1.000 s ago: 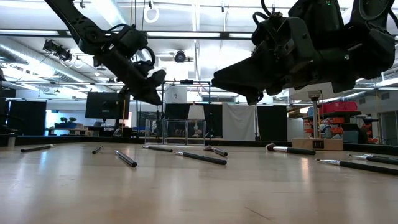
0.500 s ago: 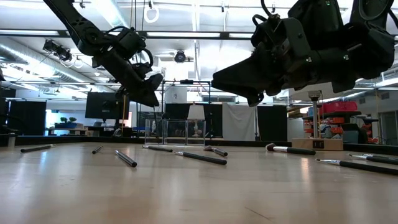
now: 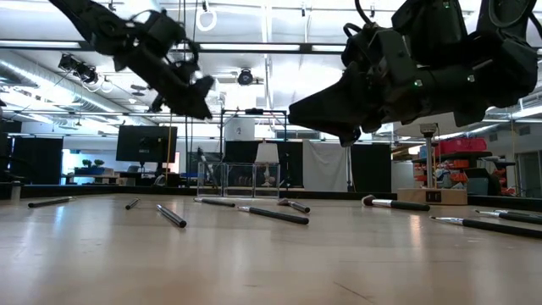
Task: Put items in baskets/containers
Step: Put the black eyeshadow brush into the transparent organizer
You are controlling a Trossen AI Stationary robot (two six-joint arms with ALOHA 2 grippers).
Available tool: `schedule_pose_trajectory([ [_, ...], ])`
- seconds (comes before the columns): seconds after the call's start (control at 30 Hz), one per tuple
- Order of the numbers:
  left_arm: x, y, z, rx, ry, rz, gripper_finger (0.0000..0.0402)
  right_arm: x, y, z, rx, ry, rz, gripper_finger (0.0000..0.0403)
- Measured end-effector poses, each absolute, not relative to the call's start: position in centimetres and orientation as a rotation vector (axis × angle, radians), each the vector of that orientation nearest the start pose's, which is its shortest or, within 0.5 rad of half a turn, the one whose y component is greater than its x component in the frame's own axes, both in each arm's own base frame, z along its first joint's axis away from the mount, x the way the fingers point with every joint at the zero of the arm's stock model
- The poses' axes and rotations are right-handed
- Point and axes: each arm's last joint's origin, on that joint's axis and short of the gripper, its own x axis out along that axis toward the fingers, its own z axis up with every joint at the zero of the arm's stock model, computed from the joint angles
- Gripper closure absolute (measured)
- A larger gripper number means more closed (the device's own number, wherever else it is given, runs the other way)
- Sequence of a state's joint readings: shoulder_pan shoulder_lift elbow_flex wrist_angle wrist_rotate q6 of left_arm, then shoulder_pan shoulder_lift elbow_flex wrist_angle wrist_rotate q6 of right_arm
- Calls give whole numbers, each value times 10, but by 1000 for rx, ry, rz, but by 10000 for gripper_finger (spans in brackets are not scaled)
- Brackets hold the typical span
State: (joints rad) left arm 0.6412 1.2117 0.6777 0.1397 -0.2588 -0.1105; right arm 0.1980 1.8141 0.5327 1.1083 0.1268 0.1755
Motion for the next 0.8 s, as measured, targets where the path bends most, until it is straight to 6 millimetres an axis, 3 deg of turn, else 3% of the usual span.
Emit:
schedule_pose_trajectory([
  [0.2,211,123,256,-118,326,741,273,302,49,123,223,197,28,298],
  [0.4,236,73,253,-75,346,525,273,299,43,122,230,279,-4,267],
  [0.6,258,24,237,-10,385,464,273,284,54,144,243,526,-90,231],
  [0.8,280,-9,214,36,383,430,273,254,81,169,312,861,-196,222],
])
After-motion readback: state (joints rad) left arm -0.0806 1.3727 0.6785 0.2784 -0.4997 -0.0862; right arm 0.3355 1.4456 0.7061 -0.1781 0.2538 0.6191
